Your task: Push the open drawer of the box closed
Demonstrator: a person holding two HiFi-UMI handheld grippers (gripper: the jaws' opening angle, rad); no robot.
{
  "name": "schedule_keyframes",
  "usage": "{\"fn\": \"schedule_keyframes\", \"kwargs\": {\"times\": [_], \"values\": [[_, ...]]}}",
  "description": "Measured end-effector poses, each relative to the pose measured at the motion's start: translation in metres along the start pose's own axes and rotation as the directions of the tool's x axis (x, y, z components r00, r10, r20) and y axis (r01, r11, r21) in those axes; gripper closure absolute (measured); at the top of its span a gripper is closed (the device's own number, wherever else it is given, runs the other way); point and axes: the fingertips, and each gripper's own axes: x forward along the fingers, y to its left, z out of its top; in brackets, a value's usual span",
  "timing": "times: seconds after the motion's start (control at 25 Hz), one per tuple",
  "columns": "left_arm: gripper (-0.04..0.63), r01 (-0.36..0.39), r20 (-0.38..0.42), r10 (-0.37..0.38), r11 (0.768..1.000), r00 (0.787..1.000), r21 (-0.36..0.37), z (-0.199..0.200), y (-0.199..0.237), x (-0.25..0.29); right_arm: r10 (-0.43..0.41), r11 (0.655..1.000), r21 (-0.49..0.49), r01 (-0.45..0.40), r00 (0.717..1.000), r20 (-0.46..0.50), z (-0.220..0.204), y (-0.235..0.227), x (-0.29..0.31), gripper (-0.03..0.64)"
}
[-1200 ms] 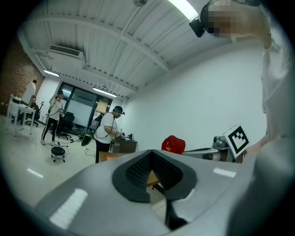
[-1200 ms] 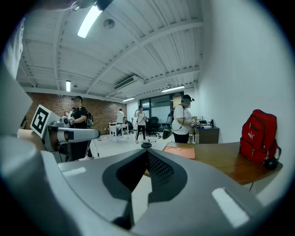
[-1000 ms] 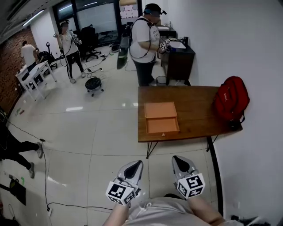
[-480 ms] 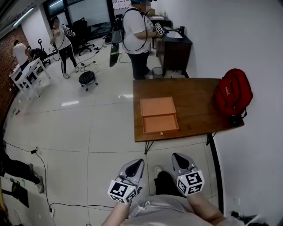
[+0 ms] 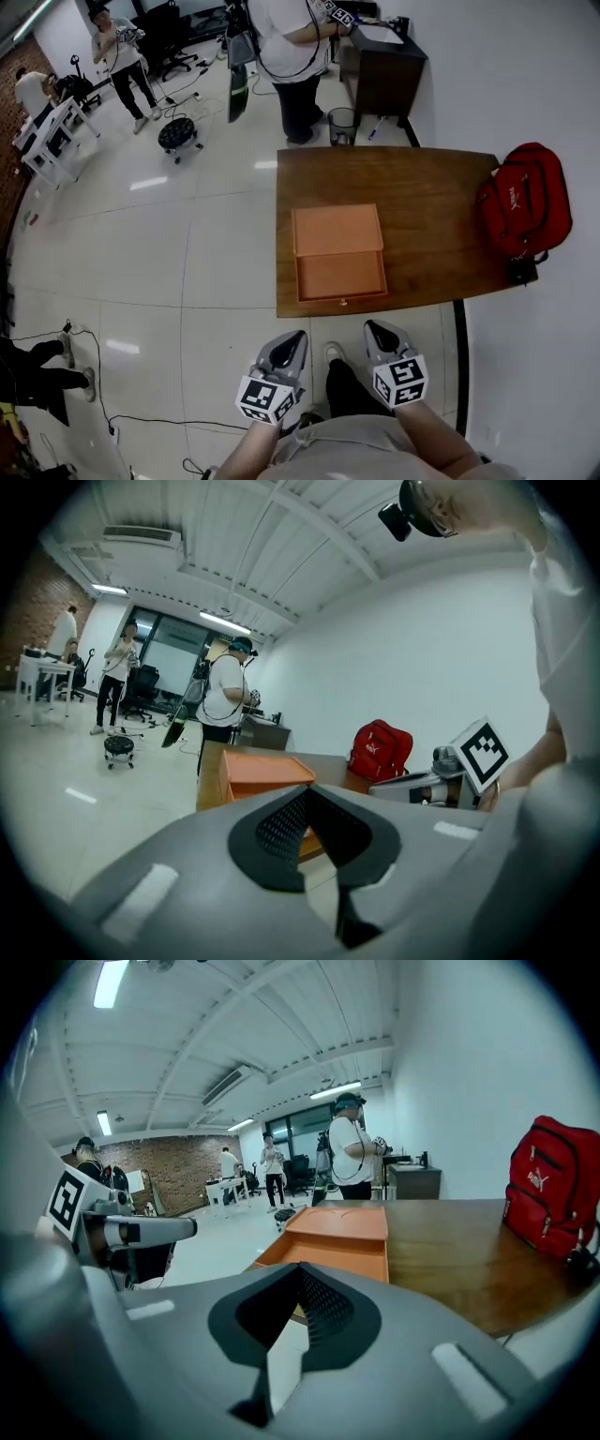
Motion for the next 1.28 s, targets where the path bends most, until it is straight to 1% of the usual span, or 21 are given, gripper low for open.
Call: {"fn": "schedule_keyframes", "kwargs": {"times": [0.24,0.4,0.52,0.68,0.8,0.88,1.08,1.28], "values": [[0.589,-0.029,-0.129,0.027,0.999,0.991,-0.019,-0.036,0.024,0.052,0.031,0.998,0.061,-0.023,0.992,-0.124,-0.036,-0.026,0.048,0.614],[0.589,-0.032,-0.190,0.020,0.998,0.982,-0.057,-0.061,0.029,0.076,0.051,0.994,0.102,-0.033,0.982,-0.182,-0.056,-0.032,0.070,0.614],[0.589,-0.052,-0.219,0.030,0.994,0.975,-0.092,-0.077,0.037,0.088,0.061,0.992,0.117,-0.036,0.975,-0.216,-0.068,-0.040,0.083,0.614],[0.589,-0.087,-0.224,0.053,0.986,0.973,-0.144,-0.083,0.051,0.100,0.067,0.990,0.134,-0.037,0.970,-0.233,-0.070,-0.047,0.095,0.614],[0.589,-0.097,-0.227,0.058,0.981,0.972,-0.165,-0.079,0.055,0.104,0.077,0.985,0.170,-0.034,0.966,-0.249,-0.066,-0.050,0.100,0.614],[0.589,-0.101,-0.229,0.060,0.980,0.972,-0.173,-0.076,0.058,0.105,0.084,0.984,0.173,-0.039,0.962,-0.261,-0.065,-0.052,0.102,0.614],[0.589,-0.100,-0.224,0.060,0.980,0.973,-0.170,-0.066,0.063,0.115,0.080,0.985,0.171,-0.035,0.962,-0.261,-0.057,-0.059,0.111,0.614],[0.589,-0.116,-0.210,0.083,0.982,0.974,-0.150,-0.055,0.077,0.131,0.077,0.987,0.157,-0.037,0.964,-0.254,-0.044,-0.068,0.128,0.614]]}}
